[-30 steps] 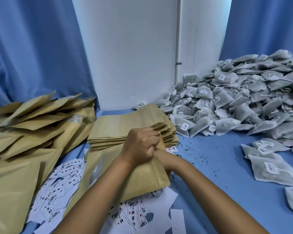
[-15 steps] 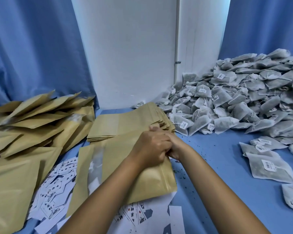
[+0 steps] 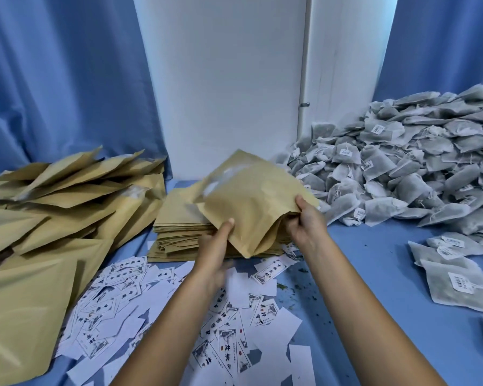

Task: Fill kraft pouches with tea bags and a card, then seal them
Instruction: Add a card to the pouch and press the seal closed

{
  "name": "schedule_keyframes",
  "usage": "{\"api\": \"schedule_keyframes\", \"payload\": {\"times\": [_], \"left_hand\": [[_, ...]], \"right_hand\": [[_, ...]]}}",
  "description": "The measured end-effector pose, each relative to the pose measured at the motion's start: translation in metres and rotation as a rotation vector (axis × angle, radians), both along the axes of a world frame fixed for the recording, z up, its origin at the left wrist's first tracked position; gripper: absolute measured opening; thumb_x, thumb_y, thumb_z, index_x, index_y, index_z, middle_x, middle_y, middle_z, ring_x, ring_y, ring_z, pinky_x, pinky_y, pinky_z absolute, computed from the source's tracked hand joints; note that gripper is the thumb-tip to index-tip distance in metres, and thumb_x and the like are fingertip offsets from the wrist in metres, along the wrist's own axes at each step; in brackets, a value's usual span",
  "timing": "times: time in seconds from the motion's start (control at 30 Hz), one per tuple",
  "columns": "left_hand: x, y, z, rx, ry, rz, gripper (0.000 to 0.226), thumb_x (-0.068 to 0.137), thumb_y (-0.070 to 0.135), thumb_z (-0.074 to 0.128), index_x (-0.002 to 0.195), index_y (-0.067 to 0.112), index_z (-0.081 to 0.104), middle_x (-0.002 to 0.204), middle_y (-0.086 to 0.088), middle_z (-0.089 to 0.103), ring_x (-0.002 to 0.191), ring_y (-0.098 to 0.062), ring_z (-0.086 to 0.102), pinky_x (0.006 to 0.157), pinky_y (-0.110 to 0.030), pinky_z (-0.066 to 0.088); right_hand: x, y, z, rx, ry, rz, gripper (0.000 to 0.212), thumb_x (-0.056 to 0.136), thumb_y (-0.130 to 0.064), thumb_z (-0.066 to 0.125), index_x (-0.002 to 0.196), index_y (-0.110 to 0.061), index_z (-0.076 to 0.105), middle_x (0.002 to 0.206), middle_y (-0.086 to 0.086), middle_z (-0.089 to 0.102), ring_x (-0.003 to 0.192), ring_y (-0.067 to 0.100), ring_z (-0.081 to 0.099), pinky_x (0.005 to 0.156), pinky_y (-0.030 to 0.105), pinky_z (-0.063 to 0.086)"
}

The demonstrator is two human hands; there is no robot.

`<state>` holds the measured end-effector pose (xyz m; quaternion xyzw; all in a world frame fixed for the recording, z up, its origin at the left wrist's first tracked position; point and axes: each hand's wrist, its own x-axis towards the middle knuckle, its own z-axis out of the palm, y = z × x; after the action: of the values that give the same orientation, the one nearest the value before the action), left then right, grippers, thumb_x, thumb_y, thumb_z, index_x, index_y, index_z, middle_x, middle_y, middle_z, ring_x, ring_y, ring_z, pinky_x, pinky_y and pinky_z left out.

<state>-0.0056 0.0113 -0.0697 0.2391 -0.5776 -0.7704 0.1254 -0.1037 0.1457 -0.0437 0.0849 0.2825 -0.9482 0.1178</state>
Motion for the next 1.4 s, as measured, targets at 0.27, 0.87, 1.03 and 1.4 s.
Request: {"api": "schedule_keyframes", "payload": {"times": [0.27, 0.87, 1.03, 1.4], "left_hand": [[-0.006, 0.009, -0.056, 0.485, 0.044, -0.122, 0.023, 0.085, -0.003, 0.061, 0.103, -0.012, 0.050, 0.093, -0.029, 0.067, 0.076, -0.036, 0.070, 0.056, -0.032, 0.059], [-0.015, -0.014, -0.082, 0.232, -0.020, -0.072, 0.031, 0.089, -0.005, 0.059, 0.117, -0.007, 0.046, 0.114, -0.022, 0.062, 0.077, -0.033, 0.071, 0.061, -0.034, 0.059], [-0.011, -0.016, -0.085, 0.256, -0.002, -0.060, 0.033, 0.089, -0.003, 0.058, 0.119, -0.007, 0.045, 0.121, -0.022, 0.059, 0.078, -0.033, 0.072, 0.063, -0.034, 0.059], [-0.005, -0.015, -0.076, 0.273, 0.043, -0.081, 0.028, 0.088, -0.005, 0.058, 0.114, -0.009, 0.050, 0.101, -0.020, 0.069, 0.077, -0.028, 0.072, 0.058, -0.032, 0.058]], "right_hand": [[0.002, 0.011, -0.070, 0.546, -0.017, -0.113, 0.010, 0.090, -0.014, 0.064, 0.088, -0.005, 0.059, 0.069, 0.005, 0.063, 0.060, 0.018, 0.059, 0.058, 0.028, 0.051], [-0.008, 0.039, -0.093, 0.742, 0.041, -0.149, 0.019, 0.077, -0.016, 0.077, 0.063, -0.011, 0.066, 0.066, 0.004, 0.070, 0.060, 0.016, 0.064, 0.059, 0.024, 0.051], [-0.003, 0.041, -0.090, 0.749, 0.064, -0.014, 0.024, 0.075, -0.019, 0.080, 0.062, -0.009, 0.062, 0.050, 0.000, 0.062, 0.037, 0.007, 0.050, 0.037, 0.014, 0.037], [0.003, 0.035, -0.088, 0.536, 0.054, 0.084, 0.015, 0.083, -0.004, 0.069, 0.077, -0.001, 0.055, 0.073, 0.013, 0.063, 0.056, 0.018, 0.058, 0.049, 0.019, 0.049]]}}
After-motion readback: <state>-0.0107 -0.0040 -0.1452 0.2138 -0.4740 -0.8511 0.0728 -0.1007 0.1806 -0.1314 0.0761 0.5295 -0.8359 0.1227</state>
